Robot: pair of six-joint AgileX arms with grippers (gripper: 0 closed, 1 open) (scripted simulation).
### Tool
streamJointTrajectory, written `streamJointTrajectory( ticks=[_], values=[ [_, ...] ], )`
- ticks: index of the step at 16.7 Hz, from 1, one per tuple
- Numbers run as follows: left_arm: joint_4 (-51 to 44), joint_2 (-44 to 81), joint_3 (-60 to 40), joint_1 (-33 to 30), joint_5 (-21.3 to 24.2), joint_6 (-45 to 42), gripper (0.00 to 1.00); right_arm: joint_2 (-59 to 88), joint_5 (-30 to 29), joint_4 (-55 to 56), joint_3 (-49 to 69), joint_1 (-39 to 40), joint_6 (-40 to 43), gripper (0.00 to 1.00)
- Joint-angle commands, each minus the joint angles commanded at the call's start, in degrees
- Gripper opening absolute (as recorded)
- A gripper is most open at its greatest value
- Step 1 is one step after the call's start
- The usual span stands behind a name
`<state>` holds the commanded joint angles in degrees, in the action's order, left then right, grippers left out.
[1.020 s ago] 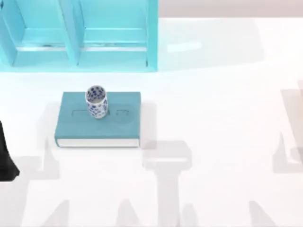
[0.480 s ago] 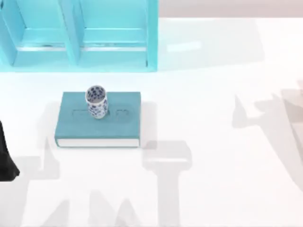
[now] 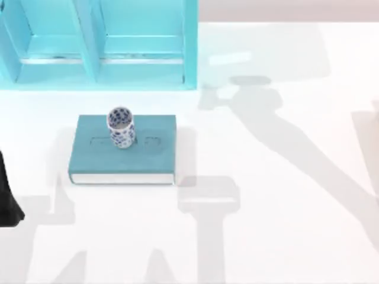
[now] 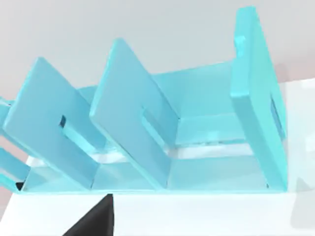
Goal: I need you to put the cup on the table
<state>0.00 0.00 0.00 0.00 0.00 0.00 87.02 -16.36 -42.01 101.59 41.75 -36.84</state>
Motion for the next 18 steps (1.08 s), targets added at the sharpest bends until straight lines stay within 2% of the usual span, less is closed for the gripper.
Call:
streamJointTrajectory(
  ticks=[5,9,13,18],
  values=[
    [0.0,0.0,0.0,0.0,0.0,0.0,1.0,27.87,-6.14,-13.6,23.05,9.1,-9.86,1.0],
    [0.0,0.0,0.0,0.0,0.0,0.0,1.0,45.09,-10.25,-23.52,35.08,13.72,-15.03,1.0],
    [0.0,0.0,0.0,0.0,0.0,0.0,1.0,53.44,-12.48,-29.43,40.56,15.79,-17.35,1.0],
    [0.0,0.0,0.0,0.0,0.0,0.0,1.0,54.08,-12.66,-29.94,40.96,15.94,-17.52,1.0]
  ],
)
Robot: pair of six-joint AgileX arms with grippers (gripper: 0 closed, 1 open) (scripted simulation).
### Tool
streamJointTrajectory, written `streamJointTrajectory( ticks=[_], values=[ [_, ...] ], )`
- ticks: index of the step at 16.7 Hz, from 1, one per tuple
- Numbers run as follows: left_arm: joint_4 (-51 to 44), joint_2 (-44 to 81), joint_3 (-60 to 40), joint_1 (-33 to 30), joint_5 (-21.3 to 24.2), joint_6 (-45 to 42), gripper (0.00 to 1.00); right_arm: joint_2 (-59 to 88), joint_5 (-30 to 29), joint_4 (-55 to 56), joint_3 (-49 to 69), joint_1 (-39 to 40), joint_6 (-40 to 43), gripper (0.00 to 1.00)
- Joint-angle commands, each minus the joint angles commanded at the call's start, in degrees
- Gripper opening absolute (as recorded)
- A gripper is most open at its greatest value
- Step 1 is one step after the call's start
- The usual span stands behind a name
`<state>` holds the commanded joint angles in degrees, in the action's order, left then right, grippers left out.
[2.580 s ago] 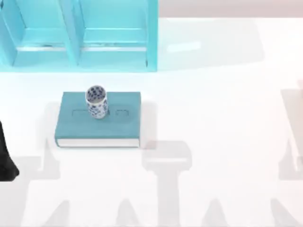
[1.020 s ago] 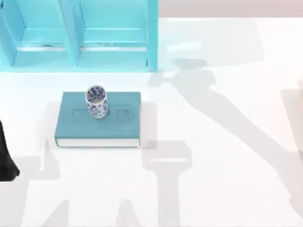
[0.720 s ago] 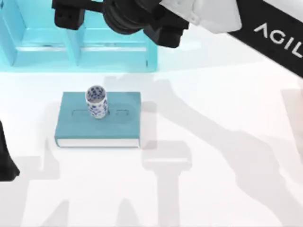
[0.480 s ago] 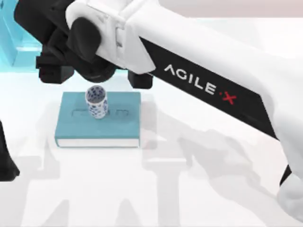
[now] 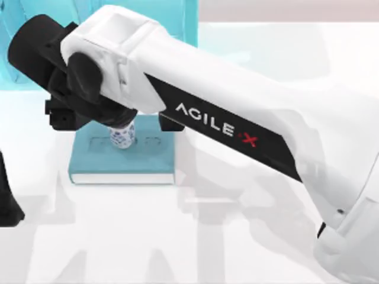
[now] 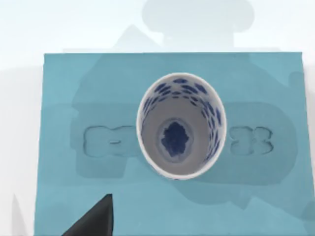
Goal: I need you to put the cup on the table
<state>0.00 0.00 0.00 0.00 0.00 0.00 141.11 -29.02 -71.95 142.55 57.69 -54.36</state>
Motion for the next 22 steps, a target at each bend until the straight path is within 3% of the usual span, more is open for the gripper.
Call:
streamJointTrajectory(
  ticks=[12,17,22],
  values=[
    [0.0,0.0,0.0,0.0,0.0,0.0,1.0,7.34,1.63,14.49,-4.75,-4.93,5.16,1.0],
    [0.0,0.0,0.0,0.0,0.0,0.0,1.0,7.63,1.71,15.14,-4.99,-5.16,5.39,1.0],
    [0.0,0.0,0.0,0.0,0.0,0.0,1.0,7.63,1.71,15.14,-4.99,-5.16,5.39,0.62]
  ],
)
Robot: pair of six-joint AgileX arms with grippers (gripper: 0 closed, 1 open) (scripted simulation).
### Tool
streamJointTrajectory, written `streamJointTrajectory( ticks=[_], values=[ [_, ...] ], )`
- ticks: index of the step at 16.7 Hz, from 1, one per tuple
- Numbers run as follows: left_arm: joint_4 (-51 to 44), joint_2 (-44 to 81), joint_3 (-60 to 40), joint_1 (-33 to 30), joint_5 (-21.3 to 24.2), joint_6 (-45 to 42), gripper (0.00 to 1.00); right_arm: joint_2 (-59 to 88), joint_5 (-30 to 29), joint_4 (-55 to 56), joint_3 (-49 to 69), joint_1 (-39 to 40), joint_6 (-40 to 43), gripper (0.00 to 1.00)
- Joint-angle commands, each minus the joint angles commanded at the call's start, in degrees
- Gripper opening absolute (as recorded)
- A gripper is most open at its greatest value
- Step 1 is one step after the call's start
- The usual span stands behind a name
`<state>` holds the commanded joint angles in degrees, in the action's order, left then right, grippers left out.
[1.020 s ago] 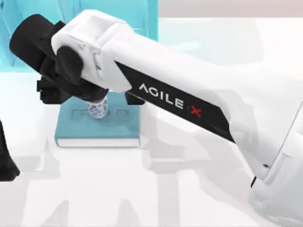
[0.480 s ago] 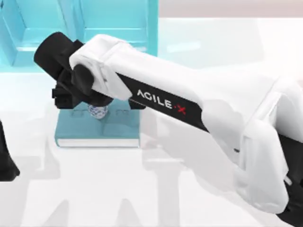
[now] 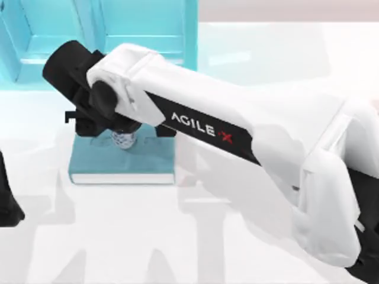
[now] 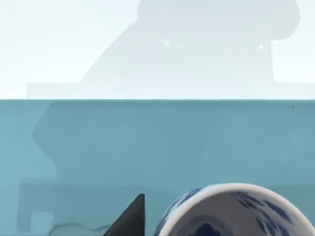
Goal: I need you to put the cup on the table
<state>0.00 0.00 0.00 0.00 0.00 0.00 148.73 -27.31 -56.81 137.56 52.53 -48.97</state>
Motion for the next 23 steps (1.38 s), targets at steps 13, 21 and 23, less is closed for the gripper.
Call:
streamJointTrajectory(
  ticks=[13,21,23],
  values=[
    [0.0,0.0,0.0,0.0,0.0,0.0,1.0,0.0,0.0,0.0,0.0,0.0,0.0,0.0],
    [0.0,0.0,0.0,0.0,0.0,0.0,1.0,1.52,-0.09,-2.99,4.16,0.36,-0.08,0.0],
    [0.0,0.0,0.0,0.0,0.0,0.0,1.0,3.26,-0.07,-6.47,9.28,0.28,-0.25,0.0]
  ],
)
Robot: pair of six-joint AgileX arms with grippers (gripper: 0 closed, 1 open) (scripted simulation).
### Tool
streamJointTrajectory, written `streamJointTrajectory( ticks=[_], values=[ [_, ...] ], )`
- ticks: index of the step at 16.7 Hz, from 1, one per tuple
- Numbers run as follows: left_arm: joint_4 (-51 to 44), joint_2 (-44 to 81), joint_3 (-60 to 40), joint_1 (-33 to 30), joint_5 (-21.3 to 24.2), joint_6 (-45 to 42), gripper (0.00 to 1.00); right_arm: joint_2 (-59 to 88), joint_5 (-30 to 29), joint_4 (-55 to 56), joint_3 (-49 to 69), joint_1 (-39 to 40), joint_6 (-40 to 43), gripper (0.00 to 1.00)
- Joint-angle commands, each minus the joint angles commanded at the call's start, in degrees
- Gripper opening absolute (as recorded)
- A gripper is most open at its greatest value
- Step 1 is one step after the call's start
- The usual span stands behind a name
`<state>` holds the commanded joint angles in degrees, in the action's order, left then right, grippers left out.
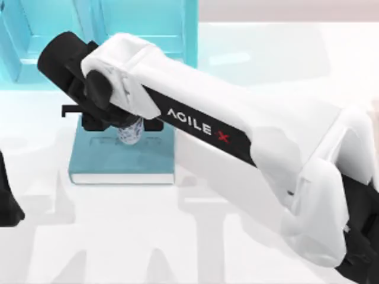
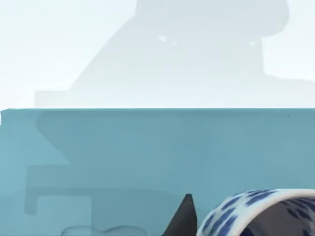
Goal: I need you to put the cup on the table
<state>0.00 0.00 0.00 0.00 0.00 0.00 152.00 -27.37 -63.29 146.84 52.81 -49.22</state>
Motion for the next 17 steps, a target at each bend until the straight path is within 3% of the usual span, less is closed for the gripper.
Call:
streamJointTrajectory(
  ticks=[8,17],
  values=[
    [0.0,0.0,0.0,0.0,0.0,0.0,1.0,5.39,-0.08,-13.12,19.03,-0.11,0.28,0.0],
    [0.0,0.0,0.0,0.0,0.0,0.0,1.0,0.57,1.05,-9.61,13.37,-0.12,1.77,0.0]
  ],
)
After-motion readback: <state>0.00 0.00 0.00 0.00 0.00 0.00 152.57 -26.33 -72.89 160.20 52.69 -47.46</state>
